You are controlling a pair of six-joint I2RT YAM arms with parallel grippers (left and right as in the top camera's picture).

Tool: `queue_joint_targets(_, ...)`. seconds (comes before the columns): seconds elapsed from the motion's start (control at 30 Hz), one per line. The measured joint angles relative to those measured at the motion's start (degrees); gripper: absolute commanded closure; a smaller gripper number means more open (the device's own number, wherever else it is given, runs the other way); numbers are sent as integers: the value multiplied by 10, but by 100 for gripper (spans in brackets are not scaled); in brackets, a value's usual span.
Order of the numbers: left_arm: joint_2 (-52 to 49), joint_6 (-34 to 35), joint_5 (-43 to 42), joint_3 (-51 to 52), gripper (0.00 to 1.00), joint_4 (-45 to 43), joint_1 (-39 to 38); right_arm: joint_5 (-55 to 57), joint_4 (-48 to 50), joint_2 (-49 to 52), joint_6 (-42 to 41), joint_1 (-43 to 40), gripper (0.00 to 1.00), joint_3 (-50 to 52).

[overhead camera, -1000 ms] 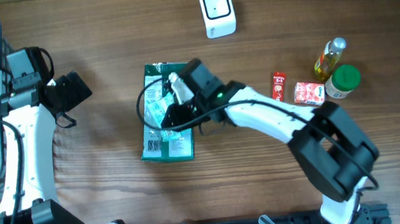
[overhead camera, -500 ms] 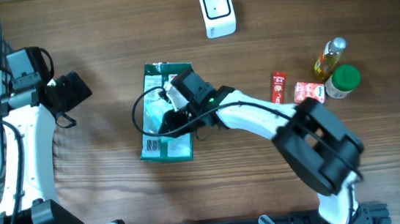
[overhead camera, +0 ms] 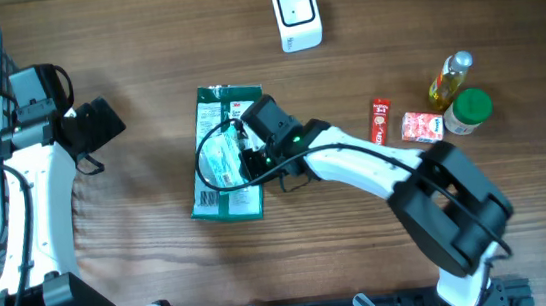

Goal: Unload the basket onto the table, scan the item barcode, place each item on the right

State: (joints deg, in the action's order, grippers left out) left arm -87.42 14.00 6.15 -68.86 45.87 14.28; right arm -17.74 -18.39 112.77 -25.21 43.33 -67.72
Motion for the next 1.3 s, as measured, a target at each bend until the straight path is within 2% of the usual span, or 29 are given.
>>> queue_joint_targets(0.13,0,0,0,0,0,0,0,-3,7,14,0,0,74,-2)
queue_joint_targets(0.27,0,0,0,0,0,0,0,5,-32,5,-2,0,69,-12)
queue_joint_targets(0.3,0,0,0,0,0,0,0,8,-37,-4,-2,0,67,-12)
queue_joint_targets(0.4,0,0,0,0,0,0,0,36,-27,-68,-4,-1,48,-12)
queue_joint_targets(0.5,0,0,0,0,0,0,0,84,-3,-141,-2,-2,35,-26)
queue_joint_targets(0.57,0,0,0,0,0,0,0,102,9,-147,4,-3,26,-30)
queue_joint_targets(0.63,0,0,0,0,0,0,0,114,14,-131,6,-4,19,-30)
queue_joint_targets(0.7,0,0,0,0,0,0,0,119,19,-104,11,-4,19,-30)
queue_joint_targets(0.83,0,0,0,0,0,0,0,122,43,-30,10,-4,23,-30)
queue_joint_targets(0.9,0,0,0,0,0,0,0,113,52,5,11,-4,32,-30)
queue_joint_targets(1.07,0,0,0,0,0,0,0,81,78,24,9,-4,91,-30)
queue_joint_targets(1.13,0,0,0,0,0,0,0,72,80,24,8,-5,92,-30)
queue_joint_targets(1.17,0,0,0,0,0,0,0,66,80,23,9,-7,96,-30)
queue_joint_targets(1.3,0,0,0,0,0,0,0,31,57,-13,8,-32,96,-29)
